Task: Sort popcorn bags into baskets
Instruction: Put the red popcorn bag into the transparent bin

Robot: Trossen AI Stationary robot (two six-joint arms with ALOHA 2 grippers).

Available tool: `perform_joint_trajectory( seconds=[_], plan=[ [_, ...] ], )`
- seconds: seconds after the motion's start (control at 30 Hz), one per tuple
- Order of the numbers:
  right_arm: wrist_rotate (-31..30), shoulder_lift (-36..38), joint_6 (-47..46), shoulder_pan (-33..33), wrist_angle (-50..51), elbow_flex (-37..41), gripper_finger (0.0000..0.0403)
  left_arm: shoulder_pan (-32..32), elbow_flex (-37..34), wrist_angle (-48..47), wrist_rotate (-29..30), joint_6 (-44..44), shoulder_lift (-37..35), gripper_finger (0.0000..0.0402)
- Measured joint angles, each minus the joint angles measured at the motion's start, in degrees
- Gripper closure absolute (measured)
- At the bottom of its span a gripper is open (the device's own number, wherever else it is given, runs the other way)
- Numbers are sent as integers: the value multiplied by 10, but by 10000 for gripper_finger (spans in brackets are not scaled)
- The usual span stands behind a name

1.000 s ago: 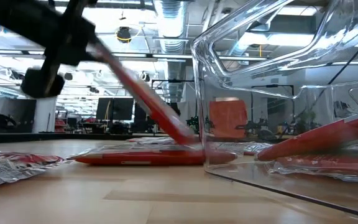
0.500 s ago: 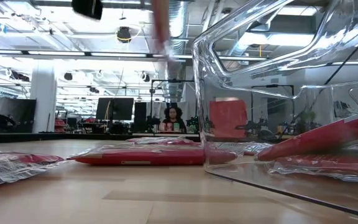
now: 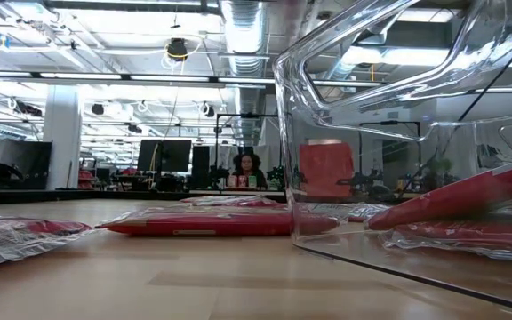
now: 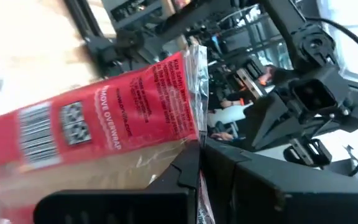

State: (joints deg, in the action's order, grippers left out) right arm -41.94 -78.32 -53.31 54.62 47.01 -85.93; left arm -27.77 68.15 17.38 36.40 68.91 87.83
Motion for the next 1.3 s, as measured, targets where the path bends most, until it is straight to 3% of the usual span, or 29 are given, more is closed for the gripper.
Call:
perform_joint_trajectory(
  seconds=[0.3,0.57,0.83,0.97,1.17,1.3],
  plan=[
    [-20,0,-28,40,2,0,366,-8,107,8,-7,57,132,401],
    [-21,0,-28,54,-1,0,383,11,138,17,20,114,206,401],
    [-21,0,-28,54,-1,0,373,30,137,176,31,172,296,401],
    [-21,0,-28,54,-1,0,363,29,137,196,33,195,325,398],
    [-21,0,-28,54,4,0,374,18,137,197,-54,167,331,344],
    [-18,-2,-28,54,10,0,383,18,137,201,-166,155,331,284]
  ],
)
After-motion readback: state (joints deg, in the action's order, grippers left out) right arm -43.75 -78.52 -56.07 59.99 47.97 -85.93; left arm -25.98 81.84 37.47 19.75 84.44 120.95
